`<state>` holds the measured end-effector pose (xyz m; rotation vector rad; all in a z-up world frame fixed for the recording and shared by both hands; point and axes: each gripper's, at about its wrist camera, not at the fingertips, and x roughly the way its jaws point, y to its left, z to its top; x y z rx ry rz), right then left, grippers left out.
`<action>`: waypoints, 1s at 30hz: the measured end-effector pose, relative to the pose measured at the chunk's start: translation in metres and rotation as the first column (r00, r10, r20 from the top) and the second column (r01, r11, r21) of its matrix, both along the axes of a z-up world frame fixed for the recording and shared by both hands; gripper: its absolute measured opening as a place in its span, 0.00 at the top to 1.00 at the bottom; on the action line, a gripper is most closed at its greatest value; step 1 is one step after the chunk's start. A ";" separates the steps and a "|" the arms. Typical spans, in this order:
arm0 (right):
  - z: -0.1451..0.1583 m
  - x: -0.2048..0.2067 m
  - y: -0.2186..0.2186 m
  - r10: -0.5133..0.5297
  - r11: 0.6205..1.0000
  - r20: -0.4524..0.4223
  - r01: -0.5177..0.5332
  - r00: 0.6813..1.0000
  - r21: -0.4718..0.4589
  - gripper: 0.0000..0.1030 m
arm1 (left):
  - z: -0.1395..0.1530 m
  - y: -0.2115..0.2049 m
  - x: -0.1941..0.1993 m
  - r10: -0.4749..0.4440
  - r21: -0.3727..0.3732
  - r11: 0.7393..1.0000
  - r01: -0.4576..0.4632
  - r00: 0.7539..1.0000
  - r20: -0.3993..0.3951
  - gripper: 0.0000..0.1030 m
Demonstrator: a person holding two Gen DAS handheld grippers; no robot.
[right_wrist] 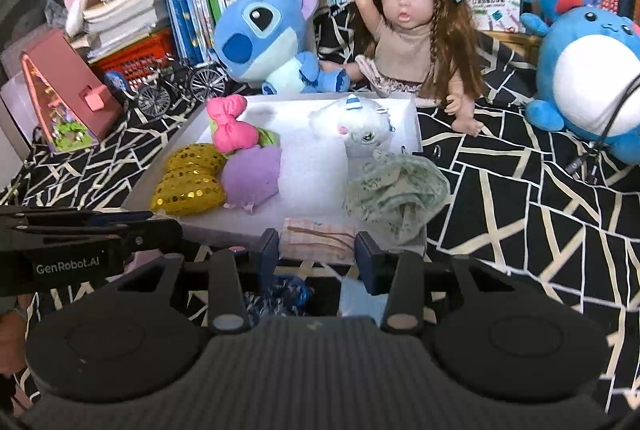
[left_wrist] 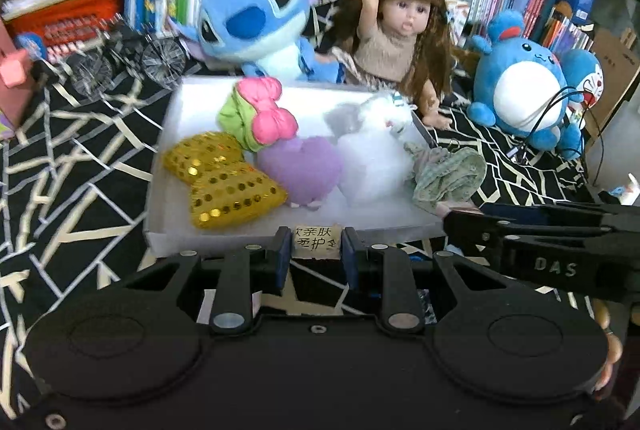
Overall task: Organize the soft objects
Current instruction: 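Carry both packets over the white box with both tools, then lower both packets into the box and open both tools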
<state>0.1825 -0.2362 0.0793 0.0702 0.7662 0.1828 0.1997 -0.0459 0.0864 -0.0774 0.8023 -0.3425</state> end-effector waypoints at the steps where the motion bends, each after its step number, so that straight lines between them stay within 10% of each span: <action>1: -0.001 0.006 0.001 0.001 1.000 -0.011 -0.001 1.000 -0.009 0.54 | -0.001 -0.001 0.008 -0.006 -0.009 1.000 0.006 1.000 -0.027 0.75; 30: -0.034 0.071 0.021 0.018 0.999 -0.080 -0.021 0.997 -0.040 0.54 | -0.046 -0.018 0.090 0.077 0.046 0.996 -0.072 0.990 -0.122 0.75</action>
